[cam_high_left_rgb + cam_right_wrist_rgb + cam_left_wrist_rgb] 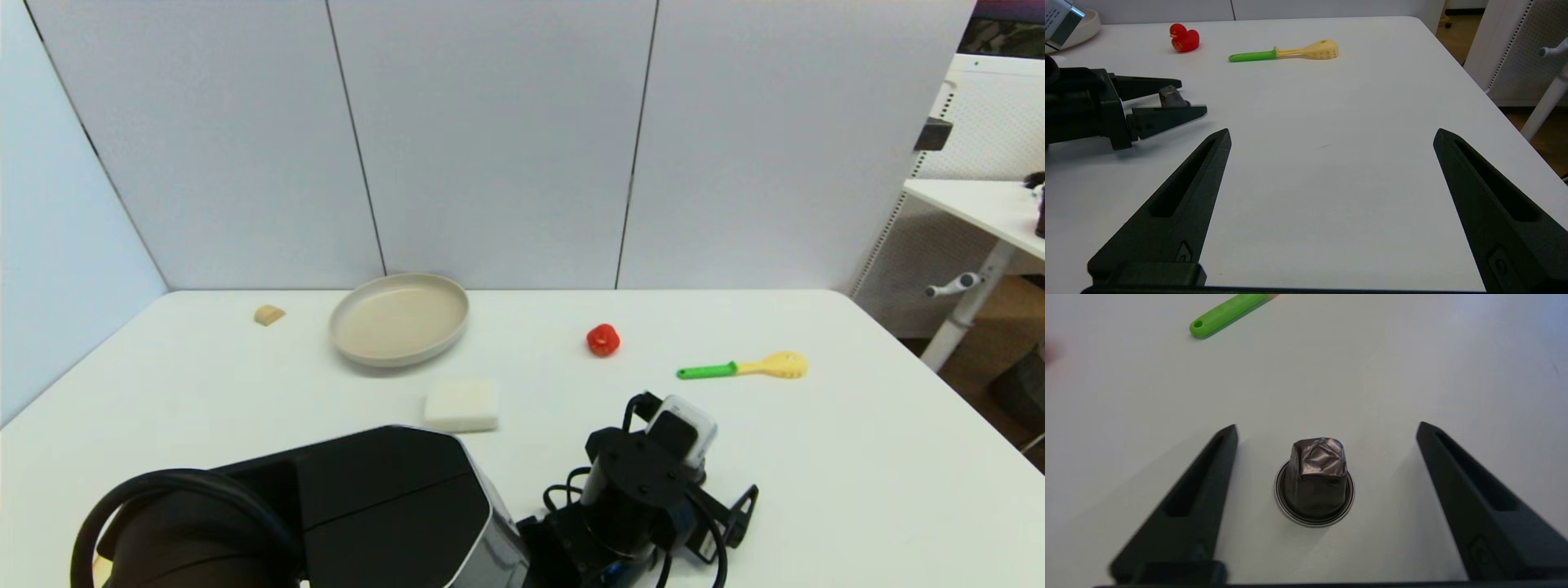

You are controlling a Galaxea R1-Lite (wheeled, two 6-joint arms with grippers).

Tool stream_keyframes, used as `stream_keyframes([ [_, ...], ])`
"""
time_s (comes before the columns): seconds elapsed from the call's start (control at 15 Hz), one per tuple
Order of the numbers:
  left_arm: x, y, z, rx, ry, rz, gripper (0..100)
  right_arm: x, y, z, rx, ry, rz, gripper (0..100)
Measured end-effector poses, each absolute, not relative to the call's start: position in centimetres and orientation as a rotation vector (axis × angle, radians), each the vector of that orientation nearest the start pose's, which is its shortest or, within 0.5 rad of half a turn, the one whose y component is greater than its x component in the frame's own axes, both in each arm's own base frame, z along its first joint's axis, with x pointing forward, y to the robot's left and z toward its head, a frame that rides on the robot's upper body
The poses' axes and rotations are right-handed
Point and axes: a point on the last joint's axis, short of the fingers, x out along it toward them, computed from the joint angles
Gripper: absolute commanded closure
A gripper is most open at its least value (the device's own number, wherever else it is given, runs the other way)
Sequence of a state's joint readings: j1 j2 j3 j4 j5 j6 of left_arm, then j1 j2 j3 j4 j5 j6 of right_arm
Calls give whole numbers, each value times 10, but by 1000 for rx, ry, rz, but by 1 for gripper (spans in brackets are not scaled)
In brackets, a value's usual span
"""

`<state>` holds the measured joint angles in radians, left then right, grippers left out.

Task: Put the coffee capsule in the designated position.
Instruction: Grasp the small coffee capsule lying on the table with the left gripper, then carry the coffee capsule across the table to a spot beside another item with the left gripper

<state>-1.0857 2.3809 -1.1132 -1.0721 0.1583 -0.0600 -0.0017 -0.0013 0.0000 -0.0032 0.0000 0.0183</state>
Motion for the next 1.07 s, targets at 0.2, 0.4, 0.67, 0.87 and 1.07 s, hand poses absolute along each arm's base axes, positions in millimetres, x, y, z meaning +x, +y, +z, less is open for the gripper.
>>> stream_keyframes([
  [0.2,211,-388,42,62,194,-915,100,-23,0,76,18,-4,-2,0],
  [0.4,211,-388,42,63,195,-913,100,-23,0,76,18,-4,-2,0],
  [0.67,211,-388,42,61,195,-913,100,-23,0,76,18,-4,-2,0],
  [0.87,211,-387,51,53,180,-912,100,-23,0,76,18,-4,-2,0],
  [1.07,218,-374,83,51,154,-888,100,-23,0,76,18,-4,-2,0],
])
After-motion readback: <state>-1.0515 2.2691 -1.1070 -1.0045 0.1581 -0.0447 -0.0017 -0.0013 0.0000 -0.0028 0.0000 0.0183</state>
